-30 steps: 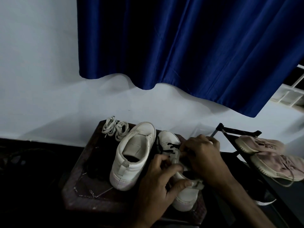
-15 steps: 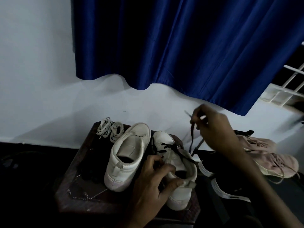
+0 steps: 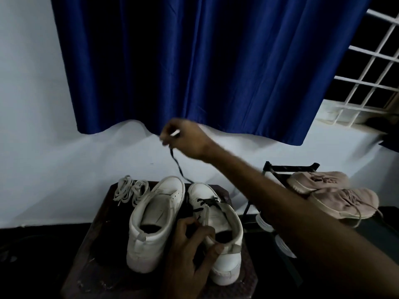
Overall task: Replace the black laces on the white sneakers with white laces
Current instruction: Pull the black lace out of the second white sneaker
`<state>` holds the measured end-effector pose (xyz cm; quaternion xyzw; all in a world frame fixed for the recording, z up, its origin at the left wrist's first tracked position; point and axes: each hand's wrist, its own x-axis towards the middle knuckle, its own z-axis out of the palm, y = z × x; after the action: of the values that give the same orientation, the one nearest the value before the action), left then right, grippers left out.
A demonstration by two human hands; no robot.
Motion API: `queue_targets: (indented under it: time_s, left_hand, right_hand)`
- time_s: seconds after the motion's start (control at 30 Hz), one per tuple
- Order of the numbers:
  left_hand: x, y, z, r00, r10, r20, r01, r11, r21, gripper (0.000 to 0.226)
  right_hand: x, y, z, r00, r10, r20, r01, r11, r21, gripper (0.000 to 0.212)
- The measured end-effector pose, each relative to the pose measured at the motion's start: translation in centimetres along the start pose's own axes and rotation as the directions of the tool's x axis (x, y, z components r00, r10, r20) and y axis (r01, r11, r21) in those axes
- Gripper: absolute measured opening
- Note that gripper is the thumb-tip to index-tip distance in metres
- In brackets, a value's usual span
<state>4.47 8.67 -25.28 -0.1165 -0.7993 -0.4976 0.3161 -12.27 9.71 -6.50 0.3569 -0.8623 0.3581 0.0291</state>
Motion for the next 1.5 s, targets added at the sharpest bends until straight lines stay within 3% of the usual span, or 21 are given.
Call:
queue_targets:
  time_s: [0.23,0.37,0.5,0.67,0.8,0.87,1.0,1.1,1.17,1.3,1.4,1.5]
  left_hand:
    - [0.3,0.3,-0.2,1.000,0.013,0.023,-0.013,1.000,-0.007,0.028]
    - [0.3,0.4,-0.3,1.000,0.022,0.012,-0.022,1.000,0.019,0.027]
    - [0.4,0.8,-0.6,1.000,0.000,-0.018,0.000,1.000,-0.011,0.030]
    - [2.5,2.9,-0.5,0.966,-0.184,-0.181,0.194,0.980,0.039,0.024]
    - [5.1,4.2,-0.8,0.932,-0.362,-0.026,0.357,0.903,0.239,0.041]
    - [5.8,4.3,-0.8,0.921,-0.388,0.018,0.356,0.861,0.364,0.031]
    - [5.4,4.6,-0.5,0.919,-0.394,-0.034,0.372,0.834,0.408,0.017]
    - [5.0,4.4,-0.4,0.903,-0.422,-0.076,0.419,0.830,0.369,0.016]
    - [5.0,4.4,-0.2,0.906,-0.419,-0.064,0.410,0.827,0.384,0.020]
    - [5.1,4.9,-0.5,0.922,-0.387,-0.029,0.353,0.805,0.476,0.026]
    - [6.5,5.3,-1.4,0.967,-0.255,-0.023,0.222,0.790,0.571,0.029]
    - [9.4,5.6,-1.9,0.968,-0.224,0.113,0.122,0.814,0.567,0.016]
  right_hand:
    - [-4.4,4.4,1.2,0.974,0.074,0.212,-0.050,0.992,-0.116,0.021]
    - [-7.7,5.3,-1.0,0.992,0.076,0.101,-0.064,0.991,-0.116,0.016]
    - [-12.7,6.3,-2.7,0.970,0.222,0.101,-0.208,0.969,-0.135,0.013]
    - [-16.0,7.9,-2.2,0.954,0.292,0.076,-0.285,0.955,-0.086,0.010]
    - [-16.2,8.0,-2.3,0.957,0.289,0.028,-0.286,0.956,-0.066,0.007]
    - [-15.9,7.4,-2.3,0.962,0.269,-0.039,-0.270,0.963,-0.023,0.009]
    - [-15.7,6.5,-1.3,0.971,0.239,0.000,-0.238,0.966,-0.099,0.006]
    - [-16.2,7.1,-0.9,0.970,0.229,-0.083,-0.240,0.955,-0.174,0.014]
    - [-16.8,7.7,-1.3,0.958,0.263,-0.113,-0.274,0.957,-0.097,0.017]
    - [-17.8,8.7,-2.6,0.904,0.422,-0.067,-0.389,0.878,0.279,0.019]
    - [-18.2,9.3,-2.9,0.893,0.425,-0.146,-0.375,0.884,0.280,0.007]
    - [-18.4,8.9,-2.2,0.914,0.384,-0.131,-0.341,0.903,0.262,0.003]
